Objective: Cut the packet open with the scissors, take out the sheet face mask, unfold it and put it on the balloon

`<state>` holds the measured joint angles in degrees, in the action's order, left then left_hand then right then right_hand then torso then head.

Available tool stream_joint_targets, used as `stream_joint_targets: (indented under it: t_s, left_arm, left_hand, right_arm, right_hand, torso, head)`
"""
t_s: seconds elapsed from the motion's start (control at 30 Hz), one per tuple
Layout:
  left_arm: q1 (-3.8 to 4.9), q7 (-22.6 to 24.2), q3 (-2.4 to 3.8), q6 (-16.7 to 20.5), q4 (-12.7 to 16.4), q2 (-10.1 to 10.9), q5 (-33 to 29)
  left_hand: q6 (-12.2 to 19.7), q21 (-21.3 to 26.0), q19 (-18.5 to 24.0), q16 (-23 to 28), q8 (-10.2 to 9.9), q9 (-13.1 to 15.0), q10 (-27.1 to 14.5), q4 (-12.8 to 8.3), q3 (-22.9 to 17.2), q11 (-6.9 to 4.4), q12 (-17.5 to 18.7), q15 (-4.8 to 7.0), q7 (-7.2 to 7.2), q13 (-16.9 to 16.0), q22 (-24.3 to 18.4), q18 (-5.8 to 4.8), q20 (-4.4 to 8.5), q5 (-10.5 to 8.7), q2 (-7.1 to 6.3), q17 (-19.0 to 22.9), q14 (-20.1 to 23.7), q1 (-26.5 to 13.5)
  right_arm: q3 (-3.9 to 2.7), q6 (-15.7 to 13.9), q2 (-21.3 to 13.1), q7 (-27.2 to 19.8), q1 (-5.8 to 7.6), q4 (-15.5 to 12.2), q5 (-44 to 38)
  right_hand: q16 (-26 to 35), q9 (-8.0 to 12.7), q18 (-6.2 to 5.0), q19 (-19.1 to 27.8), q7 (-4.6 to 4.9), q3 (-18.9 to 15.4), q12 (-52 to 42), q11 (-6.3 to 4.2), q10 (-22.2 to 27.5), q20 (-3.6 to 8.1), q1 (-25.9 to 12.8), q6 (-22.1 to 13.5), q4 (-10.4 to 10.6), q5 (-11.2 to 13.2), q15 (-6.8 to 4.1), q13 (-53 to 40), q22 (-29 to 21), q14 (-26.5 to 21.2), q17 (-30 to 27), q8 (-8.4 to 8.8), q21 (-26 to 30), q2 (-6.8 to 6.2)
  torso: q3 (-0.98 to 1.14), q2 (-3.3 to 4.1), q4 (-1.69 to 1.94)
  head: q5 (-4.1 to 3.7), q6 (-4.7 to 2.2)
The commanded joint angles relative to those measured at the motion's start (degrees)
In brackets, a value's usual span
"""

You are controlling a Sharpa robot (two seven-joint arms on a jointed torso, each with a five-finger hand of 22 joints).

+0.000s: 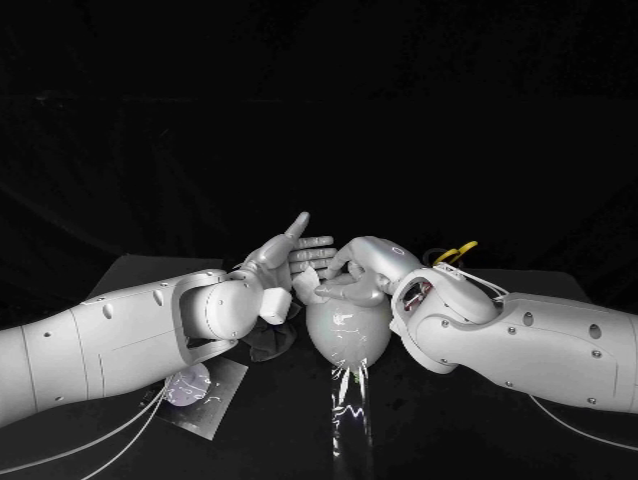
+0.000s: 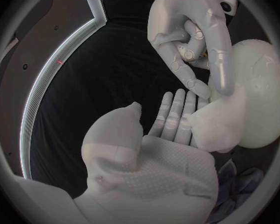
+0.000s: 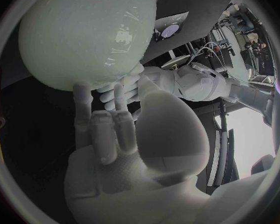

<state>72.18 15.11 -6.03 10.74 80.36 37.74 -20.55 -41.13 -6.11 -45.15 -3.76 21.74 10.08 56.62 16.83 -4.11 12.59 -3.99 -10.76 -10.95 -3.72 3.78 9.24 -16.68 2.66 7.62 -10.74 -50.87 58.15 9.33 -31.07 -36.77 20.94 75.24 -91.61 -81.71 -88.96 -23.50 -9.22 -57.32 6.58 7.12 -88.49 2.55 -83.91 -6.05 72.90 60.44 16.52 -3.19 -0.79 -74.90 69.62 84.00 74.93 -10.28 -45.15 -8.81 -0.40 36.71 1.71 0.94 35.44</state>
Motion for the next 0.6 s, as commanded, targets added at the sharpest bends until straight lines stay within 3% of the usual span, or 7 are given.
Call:
stream_joint_targets:
  t_s: [0.03, 0.6]
  left_arm:
    - [0.05, 0.5, 0.07, -0.4, 0.2, -0.2, -0.3]
    - [0.05, 0.6, 0.07, -0.4, 0.0, -0.2, -0.5]
  left_hand:
    - [-0.1, -0.2, -0.3, -0.3, 0.3, 0.0, 0.0, 0.0, 0.2, -0.24, 0.0, 0.21, -4.62, 0.0, 0.1, 1.0, 0.09, 0.18, 0.44, 0.1, -0.1, 0.1]
    - [-0.1, -0.2, -0.3, -0.4, 0.3, 0.0, 0.1, 0.0, 0.2, -0.25, 0.0, 0.22, -4.61, 0.0, 0.1, 1.0, 0.09, 0.18, 0.49, 0.1, -0.2, 0.2]
  right_arm:
    - [0.01, 0.5, 0.4, 0.4, -0.09, 0.3, -0.7]
    - [0.02, 2.8, 2.0, 0.4, -0.21, 1.0, -0.9]
  right_hand:
    - [-0.4, -0.1, -0.3, -0.5, 0.01, -0.3, -0.4, -0.27, -5.6, 0.0, 0.1, 0.3, 0.1, 0.1, 0.12, -14.2, 0.0, 5.3, 13.6, 0.09, -0.2, 0.68]
    - [-0.6, -0.1, -0.21, -0.9, -0.2, -0.7, -0.9, -0.44, -5.9, 0.09, 0.9, 1.0, 0.0, 0.0, -0.01, -14.7, 0.4, 5.5, 14.0, -0.02, -0.6, 1.22]
  torso:
    - [-0.01, 0.0, 0.01]
    - [-0.02, -0.01, 0.0]
  head:
    - [0.01, 0.02]
    - [0.03, 0.02]
